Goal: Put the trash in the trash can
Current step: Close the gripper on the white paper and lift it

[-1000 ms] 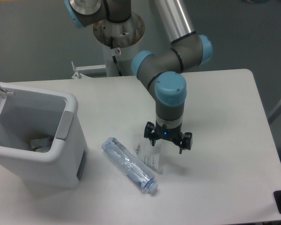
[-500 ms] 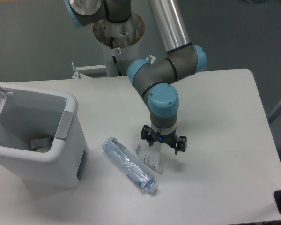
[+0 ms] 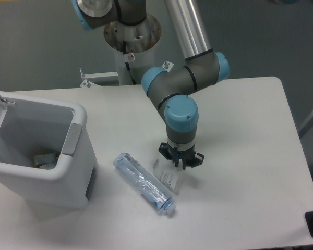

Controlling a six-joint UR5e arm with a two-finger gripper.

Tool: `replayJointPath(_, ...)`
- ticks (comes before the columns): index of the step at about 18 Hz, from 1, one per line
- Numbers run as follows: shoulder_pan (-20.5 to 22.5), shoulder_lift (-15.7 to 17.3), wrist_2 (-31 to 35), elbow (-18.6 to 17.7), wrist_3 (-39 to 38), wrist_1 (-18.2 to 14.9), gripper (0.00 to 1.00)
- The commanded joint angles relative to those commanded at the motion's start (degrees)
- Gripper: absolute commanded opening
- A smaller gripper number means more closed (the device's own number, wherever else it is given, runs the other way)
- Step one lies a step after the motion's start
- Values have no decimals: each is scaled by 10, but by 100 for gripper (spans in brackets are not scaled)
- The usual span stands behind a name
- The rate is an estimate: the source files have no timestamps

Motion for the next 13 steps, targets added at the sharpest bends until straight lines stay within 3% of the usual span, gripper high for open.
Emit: replayJointPath(13, 16, 15, -35, 24, 0, -1, 0)
